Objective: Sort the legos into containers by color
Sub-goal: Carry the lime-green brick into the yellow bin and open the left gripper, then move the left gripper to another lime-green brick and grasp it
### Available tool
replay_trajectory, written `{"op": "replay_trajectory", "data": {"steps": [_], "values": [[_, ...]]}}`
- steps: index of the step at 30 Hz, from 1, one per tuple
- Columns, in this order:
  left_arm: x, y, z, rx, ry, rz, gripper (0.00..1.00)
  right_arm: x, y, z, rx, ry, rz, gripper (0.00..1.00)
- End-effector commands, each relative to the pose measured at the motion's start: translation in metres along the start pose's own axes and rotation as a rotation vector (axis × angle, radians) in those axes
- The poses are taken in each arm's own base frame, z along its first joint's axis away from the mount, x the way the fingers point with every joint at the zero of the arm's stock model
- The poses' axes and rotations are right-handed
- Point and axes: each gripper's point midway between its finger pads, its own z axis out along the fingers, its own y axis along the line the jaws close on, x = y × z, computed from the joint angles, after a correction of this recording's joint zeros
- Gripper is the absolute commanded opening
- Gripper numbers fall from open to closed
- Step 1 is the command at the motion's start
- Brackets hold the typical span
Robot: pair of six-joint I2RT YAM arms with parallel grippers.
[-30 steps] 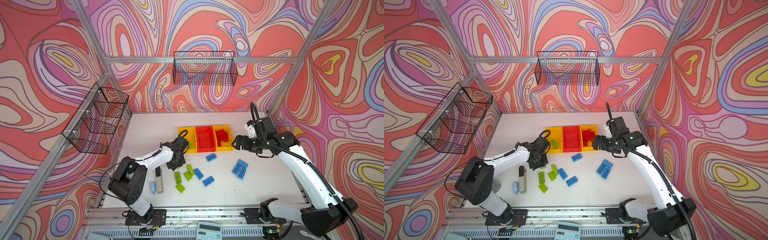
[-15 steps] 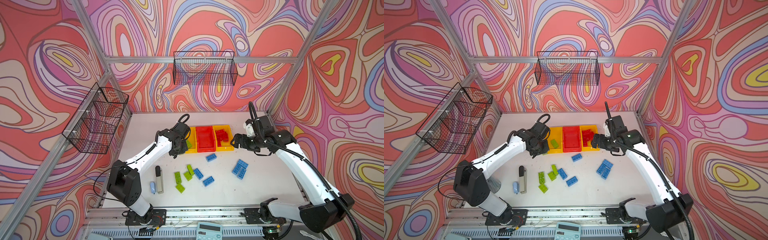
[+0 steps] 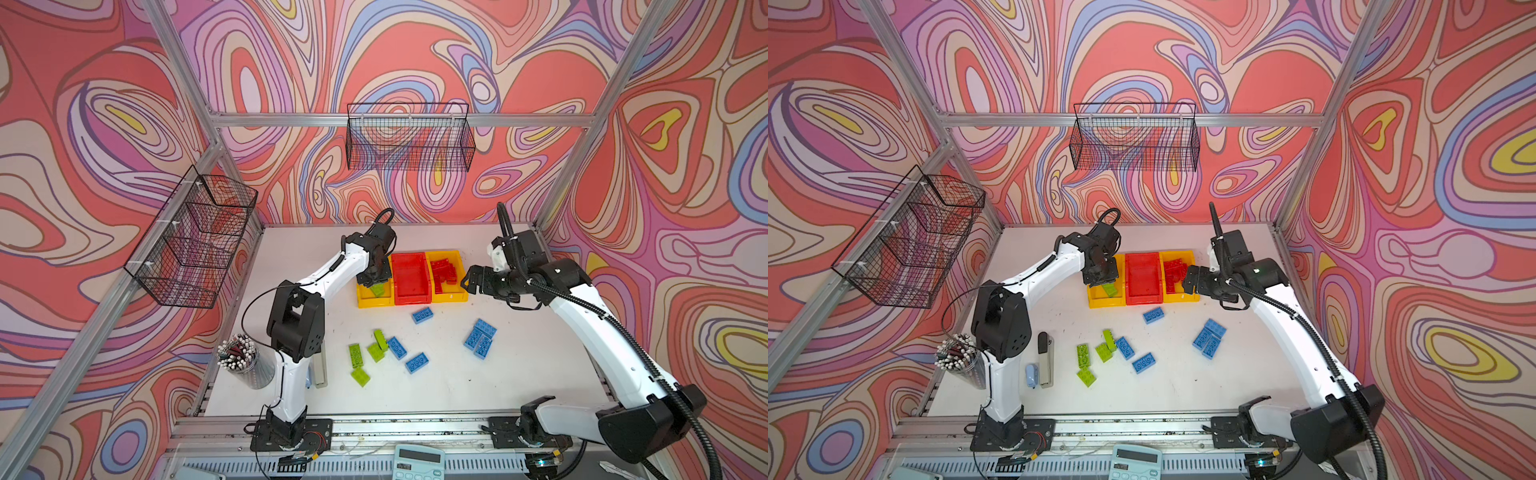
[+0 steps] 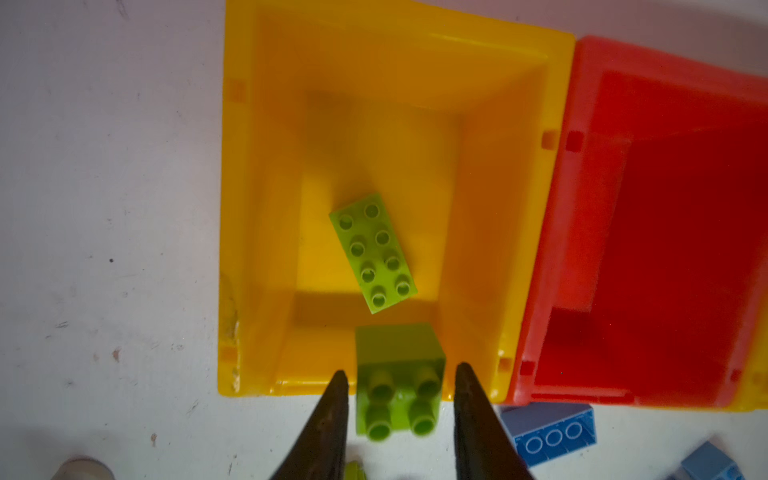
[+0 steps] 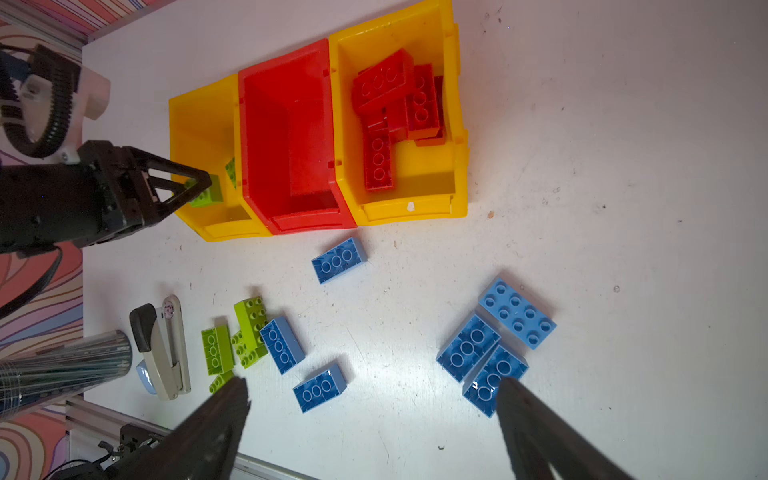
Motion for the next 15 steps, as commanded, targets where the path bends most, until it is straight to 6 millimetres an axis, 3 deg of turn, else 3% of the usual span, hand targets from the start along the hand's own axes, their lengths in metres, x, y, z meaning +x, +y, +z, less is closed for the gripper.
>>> {"op": "replay_trajectory", "data": {"steps": [1,4,8,11,15], "values": [[-0.011,0.002,-0.005,0.016,0.021,-0.010,0.59,-0.008,0.000,-0.006,0.027,-0.025,0.002,0.98],[-0.016,-0.006,-0.015,0.058,0.011,-0.003,0.68,-0.010,-0.001,-0.005,0.036,-0.025,-0.004,0.98],[-0.007,0.003,-0.038,0.062,0.000,-0.030,0.68,-0.017,0.007,-0.003,0.014,-0.015,-0.029,0.98],[0.015,0.021,-0.054,0.071,-0.004,-0.073,0.68,-0.024,0.012,0.003,0.008,-0.008,-0.057,0.98],[0.061,0.055,-0.070,0.040,-0.007,-0.111,0.68,-0.028,0.019,0.016,-0.024,0.020,-0.077,0.98]]}}
